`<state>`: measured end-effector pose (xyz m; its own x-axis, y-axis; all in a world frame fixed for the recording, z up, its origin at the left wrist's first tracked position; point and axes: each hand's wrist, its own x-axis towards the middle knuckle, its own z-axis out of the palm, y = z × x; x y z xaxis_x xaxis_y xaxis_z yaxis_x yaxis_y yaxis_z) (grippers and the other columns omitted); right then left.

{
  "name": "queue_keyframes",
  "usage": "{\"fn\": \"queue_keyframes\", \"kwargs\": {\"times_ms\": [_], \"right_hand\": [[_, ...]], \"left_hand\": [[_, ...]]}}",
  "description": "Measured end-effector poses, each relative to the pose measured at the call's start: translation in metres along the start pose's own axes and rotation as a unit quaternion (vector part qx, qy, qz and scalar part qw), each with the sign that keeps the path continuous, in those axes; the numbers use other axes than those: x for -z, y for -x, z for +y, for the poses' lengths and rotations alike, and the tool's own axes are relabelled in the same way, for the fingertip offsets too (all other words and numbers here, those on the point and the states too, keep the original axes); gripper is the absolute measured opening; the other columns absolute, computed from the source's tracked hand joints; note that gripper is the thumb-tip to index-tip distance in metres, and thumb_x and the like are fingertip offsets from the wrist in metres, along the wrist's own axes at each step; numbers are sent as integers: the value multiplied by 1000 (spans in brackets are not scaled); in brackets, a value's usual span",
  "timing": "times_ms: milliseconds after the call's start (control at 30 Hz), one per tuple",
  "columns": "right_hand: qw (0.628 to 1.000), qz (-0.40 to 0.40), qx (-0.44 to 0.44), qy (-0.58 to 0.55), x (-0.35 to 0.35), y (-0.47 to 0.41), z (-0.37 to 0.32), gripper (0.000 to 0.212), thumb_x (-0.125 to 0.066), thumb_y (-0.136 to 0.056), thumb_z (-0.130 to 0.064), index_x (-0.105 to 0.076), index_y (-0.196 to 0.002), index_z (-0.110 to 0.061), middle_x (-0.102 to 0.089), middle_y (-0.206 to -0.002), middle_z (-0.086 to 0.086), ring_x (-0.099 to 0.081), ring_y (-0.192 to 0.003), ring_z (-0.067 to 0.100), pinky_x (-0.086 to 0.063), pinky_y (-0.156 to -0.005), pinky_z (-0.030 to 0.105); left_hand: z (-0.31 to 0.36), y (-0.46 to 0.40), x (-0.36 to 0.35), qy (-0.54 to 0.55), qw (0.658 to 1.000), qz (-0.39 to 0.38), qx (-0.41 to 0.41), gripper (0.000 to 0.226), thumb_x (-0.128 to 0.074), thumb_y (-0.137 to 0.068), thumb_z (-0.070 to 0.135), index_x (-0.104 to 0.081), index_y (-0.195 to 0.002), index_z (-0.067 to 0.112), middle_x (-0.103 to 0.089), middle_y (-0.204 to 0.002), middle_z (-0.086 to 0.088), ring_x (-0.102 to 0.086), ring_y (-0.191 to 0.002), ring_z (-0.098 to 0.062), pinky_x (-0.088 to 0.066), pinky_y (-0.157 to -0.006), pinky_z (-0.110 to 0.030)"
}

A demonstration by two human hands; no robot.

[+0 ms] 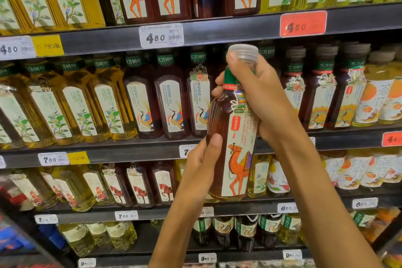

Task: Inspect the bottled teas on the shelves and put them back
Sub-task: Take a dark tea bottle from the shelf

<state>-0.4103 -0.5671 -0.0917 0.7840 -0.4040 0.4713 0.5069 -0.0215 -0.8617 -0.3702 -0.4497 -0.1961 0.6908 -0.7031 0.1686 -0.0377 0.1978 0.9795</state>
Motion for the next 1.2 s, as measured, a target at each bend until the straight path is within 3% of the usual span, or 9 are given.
{"fn": "queue_keyframes", "kwargs": {"times_ms": [100,233,333,400,500,633,767,933,1200], "right_hand": [[999,-47,-11,-1,3,1,-3,20,-50,-96,-36,-55,-105,-18,-70,-82,0,-70,-74,14,-58,-70,34],[996,-51,67,-23,1,7,-5,23,-47,-93,-30,-54,-107,-13,-67,-83,5,-67,-72,14,-55,-69,31],[990,-28,134,20,-2,12,-8,19,-48,-92,-26,-53,-109,-18,-64,-88,9,-66,-76,14,-53,-67,22],[982,-44,171,59,-1,16,-10,21,-51,-92,-23,-50,-113,-22,-63,-95,13,-67,-84,18,-54,-72,25],[960,-147,198,132,8,24,-15,37,-64,-87,-23,-48,-120,-24,-61,-113,12,-65,-102,24,-52,-90,43],[935,-236,205,166,12,24,-24,50,-72,-77,-15,-52,-122,-20,-61,-121,5,-60,-114,24,-48,-97,43],[954,-200,194,110,5,6,-29,46,-71,-80,-12,-52,-122,-18,-62,-120,16,-61,-111,29,-49,-97,45],[976,-91,186,67,-4,-26,-34,29,-52,-91,-34,-49,-119,-27,-68,-111,5,-69,-98,18,-55,-81,26],[983,-57,175,23,-12,-76,-66,19,-42,-101,-33,-51,-102,-16,-68,-81,1,-68,-69,14,-57,-63,26]], "left_hand": [[-6,2,-4,14,999,-18,-24,56,-49,-60,82,-73,-90,41,-76,-92,8,-73,-86,-11,-57,-67,-21],[-6,0,-4,-26,995,-22,-95,74,-57,-57,86,-63,-108,33,-74,-101,10,-71,-93,-11,-56,-70,-19],[0,-4,4,-133,981,-42,-132,61,-72,-57,72,-51,-112,57,-67,-111,23,-64,-104,-1,-52,-79,-15],[-4,-8,11,-220,966,-39,-133,73,-80,-55,61,-41,-116,64,-60,-115,32,-59,-106,8,-47,-82,-7],[-9,-19,19,-275,950,11,-149,79,-81,-53,60,-42,-121,51,-60,-112,32,-58,-105,10,-46,-84,-6],[-6,-37,28,-255,955,36,-148,75,-85,-53,41,-57,-119,18,-70,-105,14,-65,-100,-3,-55,-83,-24],[16,-38,28,-287,933,71,-207,67,-82,-56,48,-50,-114,48,-62,-107,33,-58,-100,13,-40,-78,1],[41,-37,26,-260,934,76,-232,79,-82,-58,44,-37,-118,68,-57,-113,39,-54,-107,14,-40,-79,2],[82,-60,13,-247,915,89,-305,77,-77,-67,51,-36,-132,54,-57,-111,41,-57,-103,14,-43,-74,2]]}}
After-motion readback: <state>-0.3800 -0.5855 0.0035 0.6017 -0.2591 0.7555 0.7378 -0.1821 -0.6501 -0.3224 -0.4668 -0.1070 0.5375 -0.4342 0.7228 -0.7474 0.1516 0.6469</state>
